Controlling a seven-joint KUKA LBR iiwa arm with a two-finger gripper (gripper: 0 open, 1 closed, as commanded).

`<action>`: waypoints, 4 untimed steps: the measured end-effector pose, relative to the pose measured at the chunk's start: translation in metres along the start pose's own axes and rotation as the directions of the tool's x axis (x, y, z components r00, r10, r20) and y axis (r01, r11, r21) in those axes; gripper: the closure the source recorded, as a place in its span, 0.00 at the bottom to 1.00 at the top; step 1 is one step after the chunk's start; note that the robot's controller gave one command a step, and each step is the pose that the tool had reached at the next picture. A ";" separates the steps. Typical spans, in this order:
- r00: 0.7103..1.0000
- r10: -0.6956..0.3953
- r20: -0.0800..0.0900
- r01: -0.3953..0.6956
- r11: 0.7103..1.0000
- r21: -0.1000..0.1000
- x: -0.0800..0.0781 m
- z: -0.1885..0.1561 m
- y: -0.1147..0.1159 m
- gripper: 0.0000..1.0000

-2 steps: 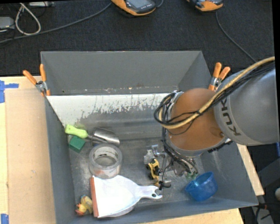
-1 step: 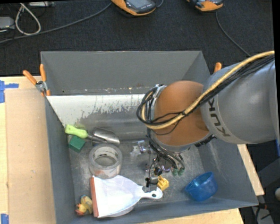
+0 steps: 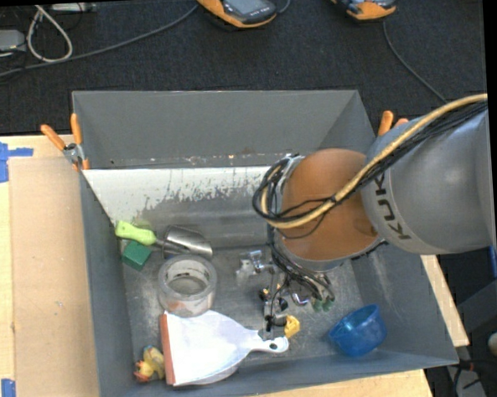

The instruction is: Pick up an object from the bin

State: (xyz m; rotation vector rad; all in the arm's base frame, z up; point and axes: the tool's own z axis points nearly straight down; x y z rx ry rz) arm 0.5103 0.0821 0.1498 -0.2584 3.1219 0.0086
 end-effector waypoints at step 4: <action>0.959 -0.284 -0.013 0.284 0.959 0.000 0.012 0.076 -0.005 0.00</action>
Offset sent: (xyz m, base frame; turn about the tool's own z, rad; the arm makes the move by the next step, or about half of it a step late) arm -0.0109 -0.0067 -0.0762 -0.2910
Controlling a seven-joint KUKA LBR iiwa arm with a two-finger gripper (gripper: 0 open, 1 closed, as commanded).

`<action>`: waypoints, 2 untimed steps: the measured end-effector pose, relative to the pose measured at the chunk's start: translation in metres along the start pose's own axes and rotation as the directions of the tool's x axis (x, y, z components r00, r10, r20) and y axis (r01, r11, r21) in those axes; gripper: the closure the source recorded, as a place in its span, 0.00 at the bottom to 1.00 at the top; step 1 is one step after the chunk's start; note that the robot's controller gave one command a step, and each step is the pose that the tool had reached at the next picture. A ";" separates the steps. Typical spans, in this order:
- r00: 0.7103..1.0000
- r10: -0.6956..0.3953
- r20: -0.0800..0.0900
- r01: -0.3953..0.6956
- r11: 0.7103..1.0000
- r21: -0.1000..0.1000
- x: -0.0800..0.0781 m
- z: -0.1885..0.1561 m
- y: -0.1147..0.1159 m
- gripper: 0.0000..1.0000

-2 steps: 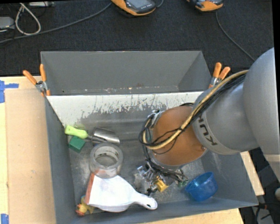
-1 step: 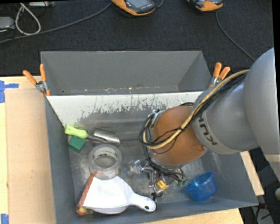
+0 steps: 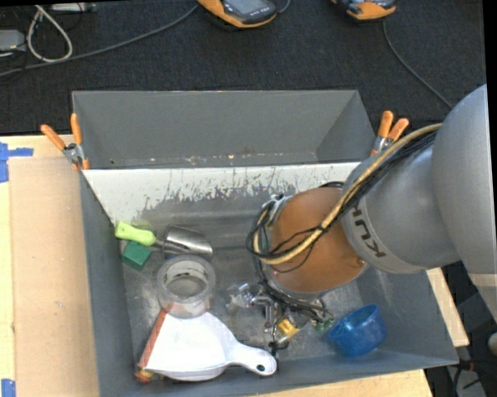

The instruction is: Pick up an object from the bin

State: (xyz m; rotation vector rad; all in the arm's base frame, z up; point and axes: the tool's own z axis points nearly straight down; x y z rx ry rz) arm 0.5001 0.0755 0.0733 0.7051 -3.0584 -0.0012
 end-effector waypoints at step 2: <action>0.989 -0.149 -0.004 0.149 0.989 0.003 -0.058 0.003 0.069 0.00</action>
Offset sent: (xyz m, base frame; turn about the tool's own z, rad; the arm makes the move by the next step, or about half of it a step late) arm 0.0226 0.0920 -0.0033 -0.1546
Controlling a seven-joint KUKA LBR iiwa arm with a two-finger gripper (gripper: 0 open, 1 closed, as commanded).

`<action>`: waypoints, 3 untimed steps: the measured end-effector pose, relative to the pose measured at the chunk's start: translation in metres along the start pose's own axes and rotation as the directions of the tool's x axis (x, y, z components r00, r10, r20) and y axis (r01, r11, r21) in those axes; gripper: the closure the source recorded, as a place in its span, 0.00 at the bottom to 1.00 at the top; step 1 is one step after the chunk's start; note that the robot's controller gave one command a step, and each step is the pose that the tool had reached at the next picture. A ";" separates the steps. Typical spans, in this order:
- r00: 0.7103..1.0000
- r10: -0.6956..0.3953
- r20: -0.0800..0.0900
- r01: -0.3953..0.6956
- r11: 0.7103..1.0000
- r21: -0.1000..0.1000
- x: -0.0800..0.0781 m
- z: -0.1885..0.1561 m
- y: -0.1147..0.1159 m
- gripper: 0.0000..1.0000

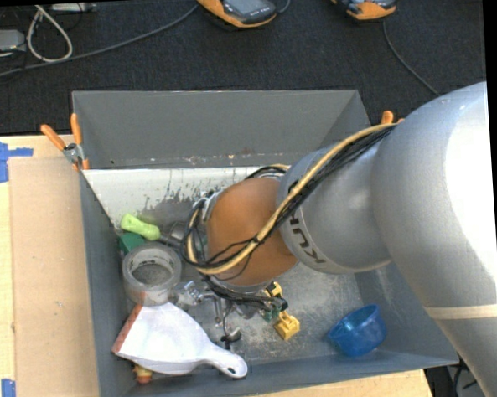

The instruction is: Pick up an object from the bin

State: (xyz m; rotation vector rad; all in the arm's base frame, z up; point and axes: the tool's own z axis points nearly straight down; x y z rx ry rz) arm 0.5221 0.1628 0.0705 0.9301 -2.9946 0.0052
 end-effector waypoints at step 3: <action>0.912 -0.411 0.002 0.411 0.912 0.000 -0.076 -0.001 0.026 0.00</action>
Offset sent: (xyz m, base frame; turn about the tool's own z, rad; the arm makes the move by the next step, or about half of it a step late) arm 0.0455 0.0643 0.0000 -0.4263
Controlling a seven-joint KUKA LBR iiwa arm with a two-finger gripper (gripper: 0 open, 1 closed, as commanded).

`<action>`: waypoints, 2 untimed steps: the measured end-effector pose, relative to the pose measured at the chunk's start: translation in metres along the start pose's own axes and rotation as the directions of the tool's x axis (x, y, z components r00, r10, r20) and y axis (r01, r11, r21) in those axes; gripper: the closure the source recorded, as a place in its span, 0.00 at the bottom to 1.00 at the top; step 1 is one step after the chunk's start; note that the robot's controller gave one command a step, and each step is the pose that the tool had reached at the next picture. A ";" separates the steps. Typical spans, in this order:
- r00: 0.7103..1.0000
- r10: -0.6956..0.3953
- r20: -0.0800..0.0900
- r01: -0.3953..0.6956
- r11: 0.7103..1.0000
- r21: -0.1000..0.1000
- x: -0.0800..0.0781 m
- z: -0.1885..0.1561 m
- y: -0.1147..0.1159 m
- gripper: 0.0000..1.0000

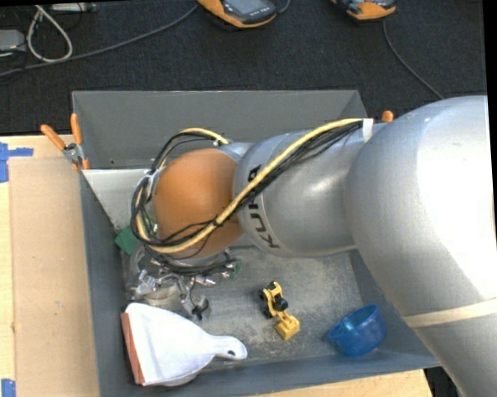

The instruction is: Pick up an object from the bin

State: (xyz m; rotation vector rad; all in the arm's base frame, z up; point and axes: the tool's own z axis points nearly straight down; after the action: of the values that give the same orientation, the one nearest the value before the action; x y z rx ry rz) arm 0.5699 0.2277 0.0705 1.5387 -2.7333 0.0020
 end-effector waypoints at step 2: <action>0.965 -0.261 0.000 0.261 0.965 -0.003 0.029 -0.063 0.006 1.00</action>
Offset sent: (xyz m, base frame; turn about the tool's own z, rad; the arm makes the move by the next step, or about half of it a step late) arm 0.0000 0.0000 0.0000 0.0000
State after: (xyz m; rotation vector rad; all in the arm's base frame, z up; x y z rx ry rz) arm 0.5494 0.2062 0.1336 1.8837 -2.5053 -0.0027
